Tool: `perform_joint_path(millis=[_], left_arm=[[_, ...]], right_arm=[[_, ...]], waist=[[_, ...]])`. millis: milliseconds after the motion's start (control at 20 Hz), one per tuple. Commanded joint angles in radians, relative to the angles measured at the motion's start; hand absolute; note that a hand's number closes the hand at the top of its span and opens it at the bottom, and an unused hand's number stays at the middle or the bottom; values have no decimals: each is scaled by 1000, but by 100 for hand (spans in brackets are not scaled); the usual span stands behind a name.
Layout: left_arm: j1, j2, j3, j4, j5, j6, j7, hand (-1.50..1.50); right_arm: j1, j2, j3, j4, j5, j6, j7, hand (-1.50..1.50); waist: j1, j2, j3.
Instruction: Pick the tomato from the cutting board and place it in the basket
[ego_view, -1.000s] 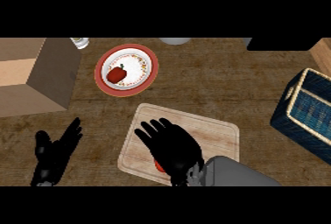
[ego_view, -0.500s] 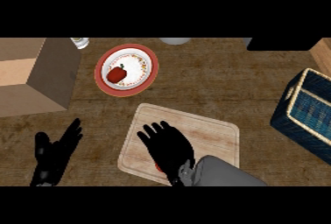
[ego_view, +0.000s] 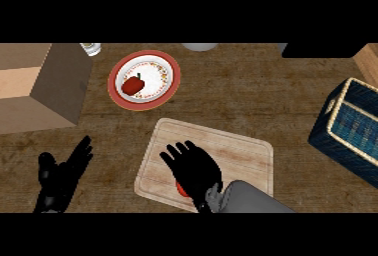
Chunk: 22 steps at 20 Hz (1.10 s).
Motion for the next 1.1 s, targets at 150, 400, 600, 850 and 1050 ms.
perform_joint_path(millis=[150, 400, 600, 850, 1050], left_arm=[[-6, -35, 3, 97, -17, 2, 20, 0], [0, 1, 38, 125, -12, -41, -20, 0], [28, -25, -2, -19, -31, 5, 103, 0], [20, -10, 24, 29, -22, -32, 56, 0], [49, -23, 51, 41, -4, -11, 33, 0]], right_arm=[[10, 103, -2, 108, 88, -43, -34, -150], [3, 5, 28, 75, 153, -51, -171, 150], [-36, -3, -6, 110, 200, -50, -207, 150], [37, 23, -78, 139, 233, -112, -103, 150], [38, 6, -372, 185, 211, -155, 244, 150]], waist=[[1, 7, -9], [0, 8, -10], [4, 6, -9], [-4, 6, -9], [-78, 1, -12]])
